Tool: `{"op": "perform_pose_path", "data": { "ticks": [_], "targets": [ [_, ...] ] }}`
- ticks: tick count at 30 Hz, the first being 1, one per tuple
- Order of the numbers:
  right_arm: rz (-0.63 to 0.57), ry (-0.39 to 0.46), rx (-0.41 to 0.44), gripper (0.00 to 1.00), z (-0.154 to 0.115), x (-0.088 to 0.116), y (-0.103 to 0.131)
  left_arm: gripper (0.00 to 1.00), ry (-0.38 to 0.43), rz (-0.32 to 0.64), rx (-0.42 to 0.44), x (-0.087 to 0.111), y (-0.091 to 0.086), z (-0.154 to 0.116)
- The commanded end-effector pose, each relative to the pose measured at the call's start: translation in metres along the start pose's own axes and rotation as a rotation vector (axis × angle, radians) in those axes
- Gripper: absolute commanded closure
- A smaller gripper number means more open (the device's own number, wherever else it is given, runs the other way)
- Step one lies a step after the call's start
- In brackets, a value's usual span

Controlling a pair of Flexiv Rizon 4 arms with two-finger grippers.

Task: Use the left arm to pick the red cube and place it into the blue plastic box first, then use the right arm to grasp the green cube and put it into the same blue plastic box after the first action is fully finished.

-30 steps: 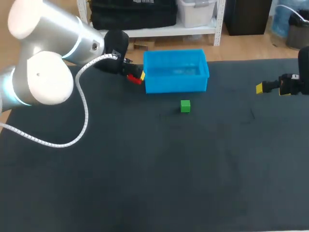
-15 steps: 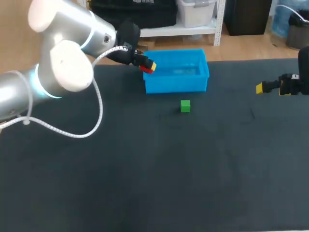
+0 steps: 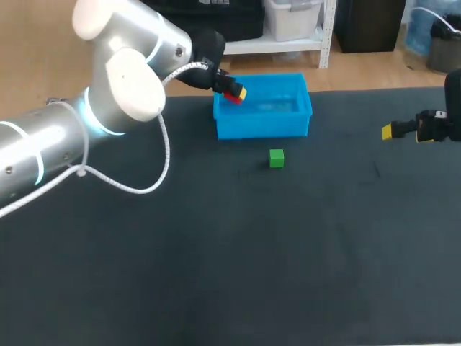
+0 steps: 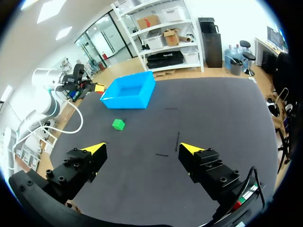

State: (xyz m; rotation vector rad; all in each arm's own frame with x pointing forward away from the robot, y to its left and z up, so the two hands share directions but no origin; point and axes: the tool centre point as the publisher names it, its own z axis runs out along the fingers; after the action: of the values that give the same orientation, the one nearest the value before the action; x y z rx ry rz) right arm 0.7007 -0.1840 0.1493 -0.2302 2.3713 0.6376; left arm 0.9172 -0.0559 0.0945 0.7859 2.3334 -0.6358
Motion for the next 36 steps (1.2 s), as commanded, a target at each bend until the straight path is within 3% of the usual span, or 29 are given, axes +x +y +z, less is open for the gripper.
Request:
{"op": "perform_pose_path", "data": {
  "ticks": [1, 36],
  "targets": [
    [-0.001, 0.001, -0.002, 0.0, 0.0, 0.0, -0.001, 1.0, 0.033, -0.008, -0.001, -0.01, 0.008, 0.026],
    [-0.001, 0.001, -0.002, 0.0, 0.0, 0.0, -0.001, 1.0, 0.146, -0.067, -0.085, 0.003, 0.022, 0.05]
  ]
}}
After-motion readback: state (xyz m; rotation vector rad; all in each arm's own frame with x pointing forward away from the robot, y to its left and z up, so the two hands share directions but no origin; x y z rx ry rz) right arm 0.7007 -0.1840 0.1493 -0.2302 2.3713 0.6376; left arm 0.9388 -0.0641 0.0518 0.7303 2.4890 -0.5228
